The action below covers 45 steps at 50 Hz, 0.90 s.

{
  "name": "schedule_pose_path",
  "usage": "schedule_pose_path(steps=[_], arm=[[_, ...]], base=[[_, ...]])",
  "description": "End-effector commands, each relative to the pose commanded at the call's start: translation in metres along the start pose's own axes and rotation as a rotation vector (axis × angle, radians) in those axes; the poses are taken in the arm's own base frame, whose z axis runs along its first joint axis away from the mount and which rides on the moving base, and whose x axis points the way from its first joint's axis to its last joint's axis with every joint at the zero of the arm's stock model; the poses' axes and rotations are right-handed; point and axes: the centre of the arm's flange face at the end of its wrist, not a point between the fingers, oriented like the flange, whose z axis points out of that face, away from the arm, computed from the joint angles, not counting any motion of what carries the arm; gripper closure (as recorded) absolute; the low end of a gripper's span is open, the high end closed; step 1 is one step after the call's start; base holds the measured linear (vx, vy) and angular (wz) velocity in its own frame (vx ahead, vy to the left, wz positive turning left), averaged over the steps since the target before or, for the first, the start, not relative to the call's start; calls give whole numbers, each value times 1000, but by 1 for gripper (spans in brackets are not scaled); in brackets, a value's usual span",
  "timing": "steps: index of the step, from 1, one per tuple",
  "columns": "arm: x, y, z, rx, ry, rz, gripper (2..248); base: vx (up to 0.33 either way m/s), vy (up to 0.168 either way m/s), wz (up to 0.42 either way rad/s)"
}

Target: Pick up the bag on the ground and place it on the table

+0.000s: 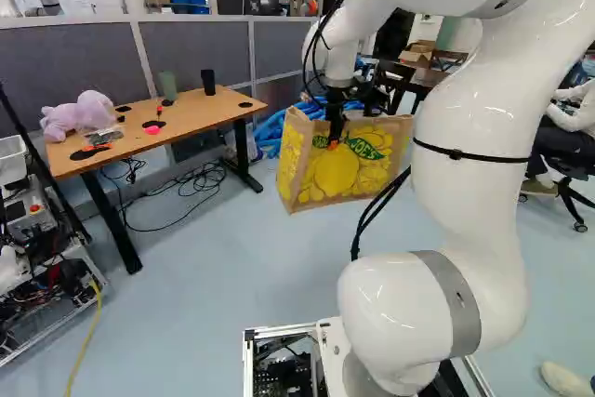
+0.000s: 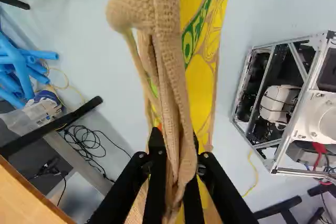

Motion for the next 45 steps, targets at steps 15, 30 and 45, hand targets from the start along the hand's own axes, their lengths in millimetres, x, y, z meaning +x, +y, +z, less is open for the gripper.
schedule_pose_path(steps=[15,30,45], arm=[[2,-5,-22,-8,10,-4,215],[5,-10,-45,-14,21,-8,215],[8,-12,-68,-37,38,-15,215]], base=[[0,0,0],[0,0,0],[0,0,0]])
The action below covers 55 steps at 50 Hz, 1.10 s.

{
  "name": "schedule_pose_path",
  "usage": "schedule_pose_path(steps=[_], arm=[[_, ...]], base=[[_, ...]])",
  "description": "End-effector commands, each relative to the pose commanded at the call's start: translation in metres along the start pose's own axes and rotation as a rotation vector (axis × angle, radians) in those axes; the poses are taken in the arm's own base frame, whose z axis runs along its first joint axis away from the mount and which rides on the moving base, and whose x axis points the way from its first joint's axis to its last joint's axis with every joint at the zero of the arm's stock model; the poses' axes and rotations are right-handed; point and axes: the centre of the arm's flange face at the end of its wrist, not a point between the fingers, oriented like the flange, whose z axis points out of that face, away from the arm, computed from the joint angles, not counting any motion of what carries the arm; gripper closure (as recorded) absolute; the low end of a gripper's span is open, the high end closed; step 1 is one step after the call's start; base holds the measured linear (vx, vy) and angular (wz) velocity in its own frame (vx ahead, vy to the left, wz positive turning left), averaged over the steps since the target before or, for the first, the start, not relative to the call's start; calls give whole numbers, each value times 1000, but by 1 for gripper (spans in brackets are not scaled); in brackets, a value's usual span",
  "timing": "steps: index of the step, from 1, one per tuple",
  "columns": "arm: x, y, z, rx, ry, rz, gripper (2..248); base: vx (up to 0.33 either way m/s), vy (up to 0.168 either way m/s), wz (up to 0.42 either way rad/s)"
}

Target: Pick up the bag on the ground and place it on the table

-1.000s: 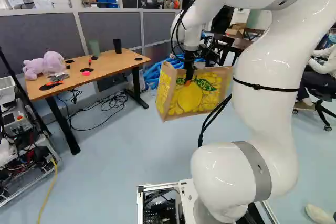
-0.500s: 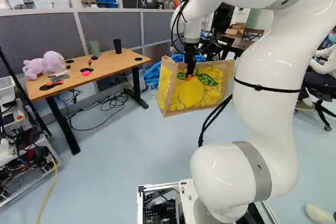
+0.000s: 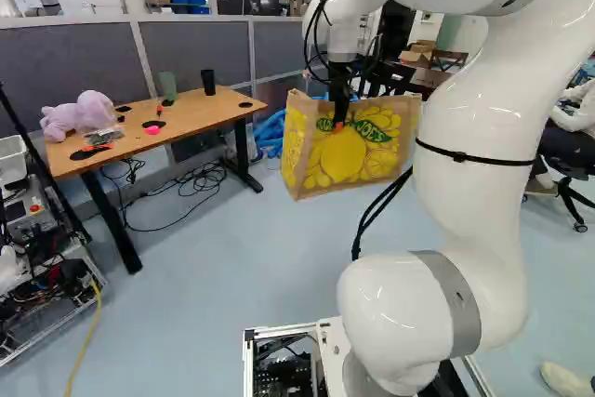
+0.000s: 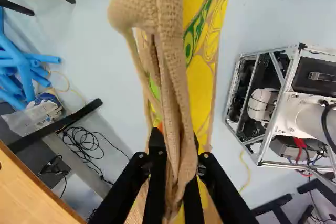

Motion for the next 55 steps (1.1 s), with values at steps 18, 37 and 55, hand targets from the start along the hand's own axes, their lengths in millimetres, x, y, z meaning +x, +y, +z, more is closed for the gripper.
schedule_pose_path(steps=[18,37,55], arm=[[5,0,-28,-32,23,-6,215],[7,2,-59,-58,49,-13,215],[8,12,-88,-23,61,-11,215]], base=[[0,0,0],[0,0,0],[0,0,0]])
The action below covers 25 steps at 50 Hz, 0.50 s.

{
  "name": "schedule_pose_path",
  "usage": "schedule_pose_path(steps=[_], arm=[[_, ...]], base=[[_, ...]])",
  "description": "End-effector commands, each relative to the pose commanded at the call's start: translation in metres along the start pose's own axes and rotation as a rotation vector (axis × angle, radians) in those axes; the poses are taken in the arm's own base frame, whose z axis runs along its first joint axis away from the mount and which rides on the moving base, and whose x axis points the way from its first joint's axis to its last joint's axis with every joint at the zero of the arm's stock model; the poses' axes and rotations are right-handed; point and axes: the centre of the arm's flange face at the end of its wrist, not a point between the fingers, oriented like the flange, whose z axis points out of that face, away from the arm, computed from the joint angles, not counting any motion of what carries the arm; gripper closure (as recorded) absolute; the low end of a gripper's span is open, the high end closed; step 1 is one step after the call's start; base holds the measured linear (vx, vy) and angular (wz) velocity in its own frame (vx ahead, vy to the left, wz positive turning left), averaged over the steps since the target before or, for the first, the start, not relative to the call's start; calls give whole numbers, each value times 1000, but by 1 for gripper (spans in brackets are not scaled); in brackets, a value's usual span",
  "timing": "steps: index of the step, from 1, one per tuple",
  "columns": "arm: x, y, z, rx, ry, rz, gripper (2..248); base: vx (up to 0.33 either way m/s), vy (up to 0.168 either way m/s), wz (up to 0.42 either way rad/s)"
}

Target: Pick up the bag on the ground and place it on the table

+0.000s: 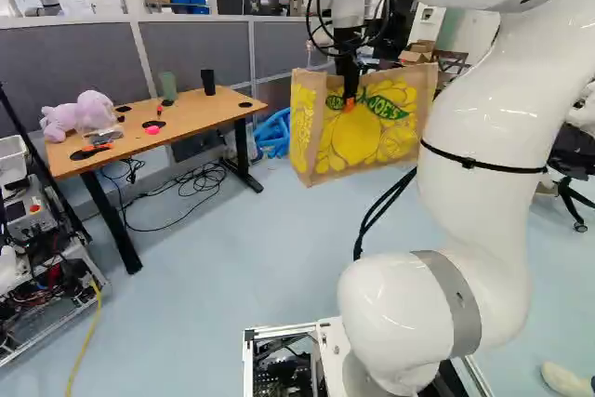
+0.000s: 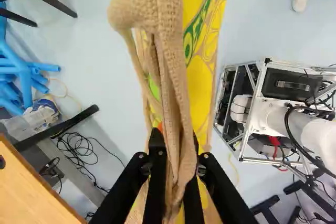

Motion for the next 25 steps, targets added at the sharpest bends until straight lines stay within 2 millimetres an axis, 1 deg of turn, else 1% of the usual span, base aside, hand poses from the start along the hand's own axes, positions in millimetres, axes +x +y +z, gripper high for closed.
schedule_pose_path(steps=[25], arm=[[3,17,-39,75,-2,16,215]], base=[[0,0,0]])
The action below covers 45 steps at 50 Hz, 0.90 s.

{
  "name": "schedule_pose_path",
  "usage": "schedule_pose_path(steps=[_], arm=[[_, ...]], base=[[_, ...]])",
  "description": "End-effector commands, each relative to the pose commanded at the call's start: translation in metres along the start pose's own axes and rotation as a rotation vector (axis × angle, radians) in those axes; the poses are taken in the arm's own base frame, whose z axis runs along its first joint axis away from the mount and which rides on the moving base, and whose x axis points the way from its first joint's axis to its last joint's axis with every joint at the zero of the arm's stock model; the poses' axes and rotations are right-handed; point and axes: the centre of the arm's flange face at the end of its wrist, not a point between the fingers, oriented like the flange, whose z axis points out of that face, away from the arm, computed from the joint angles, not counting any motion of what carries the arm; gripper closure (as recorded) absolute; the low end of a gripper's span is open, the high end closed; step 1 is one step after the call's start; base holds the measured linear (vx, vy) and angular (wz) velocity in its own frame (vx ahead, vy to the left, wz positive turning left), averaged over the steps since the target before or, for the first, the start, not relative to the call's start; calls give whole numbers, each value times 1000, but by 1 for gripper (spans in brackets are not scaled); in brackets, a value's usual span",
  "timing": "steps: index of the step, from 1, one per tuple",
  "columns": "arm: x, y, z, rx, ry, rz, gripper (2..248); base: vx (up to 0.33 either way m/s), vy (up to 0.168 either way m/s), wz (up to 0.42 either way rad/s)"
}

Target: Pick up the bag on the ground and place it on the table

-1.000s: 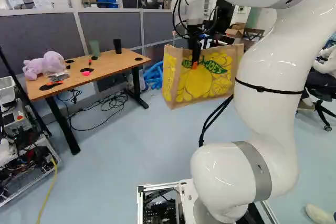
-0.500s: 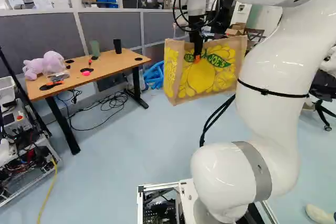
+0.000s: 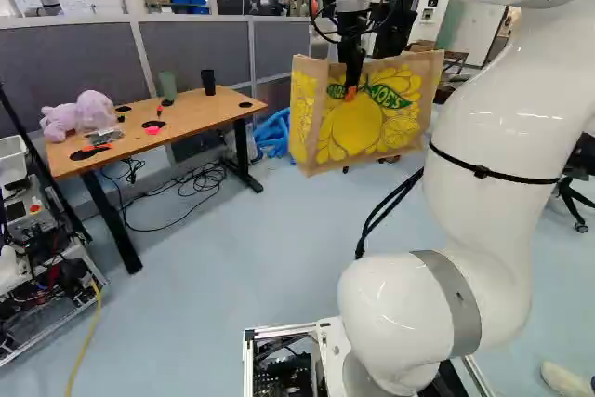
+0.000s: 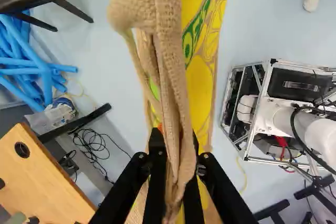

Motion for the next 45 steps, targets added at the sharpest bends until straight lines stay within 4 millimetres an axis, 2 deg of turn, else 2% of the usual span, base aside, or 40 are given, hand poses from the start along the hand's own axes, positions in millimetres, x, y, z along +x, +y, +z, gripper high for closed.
schedule_pose_path(steps=[45], arm=[[-1,19,-68,81,-84,46,215]], base=[[0,0,0]])
